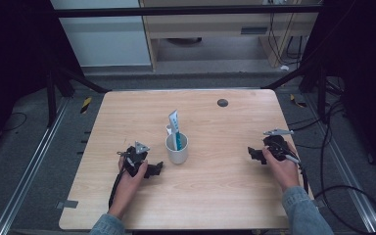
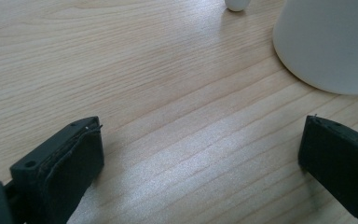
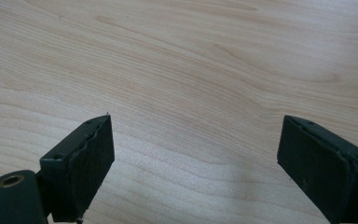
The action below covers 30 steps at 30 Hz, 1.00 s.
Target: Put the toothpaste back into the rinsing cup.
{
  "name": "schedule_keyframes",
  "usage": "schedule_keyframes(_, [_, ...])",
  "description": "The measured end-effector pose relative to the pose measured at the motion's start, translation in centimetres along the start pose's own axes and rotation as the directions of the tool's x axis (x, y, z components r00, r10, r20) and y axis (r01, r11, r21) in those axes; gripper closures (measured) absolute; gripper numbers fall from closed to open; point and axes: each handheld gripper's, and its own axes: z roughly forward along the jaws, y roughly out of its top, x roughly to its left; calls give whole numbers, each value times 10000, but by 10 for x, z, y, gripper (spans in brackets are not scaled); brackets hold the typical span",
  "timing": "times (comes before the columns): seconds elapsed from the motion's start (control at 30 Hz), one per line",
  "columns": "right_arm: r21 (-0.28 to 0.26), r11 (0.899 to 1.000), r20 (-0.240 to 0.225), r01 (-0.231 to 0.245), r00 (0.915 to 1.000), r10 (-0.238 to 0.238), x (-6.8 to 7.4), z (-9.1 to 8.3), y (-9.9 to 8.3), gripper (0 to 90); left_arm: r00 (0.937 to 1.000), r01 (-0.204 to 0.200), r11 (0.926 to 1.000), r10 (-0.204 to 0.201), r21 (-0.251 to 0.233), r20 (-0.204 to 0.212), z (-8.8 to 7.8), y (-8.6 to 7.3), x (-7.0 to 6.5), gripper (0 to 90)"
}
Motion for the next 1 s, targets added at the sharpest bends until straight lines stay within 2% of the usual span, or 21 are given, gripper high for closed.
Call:
schedule_keyframes(0.13, [-8,9996,-160,-276,9995,276,0,7,-1,111,10000,32,10000,-32,-24,-3,0,0,0,0])
schedule_keyframes(0.53, [142,9982,-450,-582,9973,588,4,24,-7,110,10000,33,10000,-33,-25,-8,0,0,0,0])
schedule_keyframes(0.77, [-153,9974,-430,-697,9967,690,10,29,-8,97,10000,34,10000,-34,-28,-8,0,0,0,0])
schedule_keyframes(0.87, [-407,9982,-138,-448,9989,443,13,32,-11,84,10000,33,10000,-33,-29,-10,0,0,0,0])
schedule_keyframes(0.97, [-194,9996,223,194,9996,-189,20,35,-10,51,10000,35,10000,-35,-28,-13,0,0,0,0])
schedule_keyframes(1.0, [-156,9997,205,185,9996,-182,21,35,-9,45,10000,36,10000,-36,-28,-16,0,0,0,0])
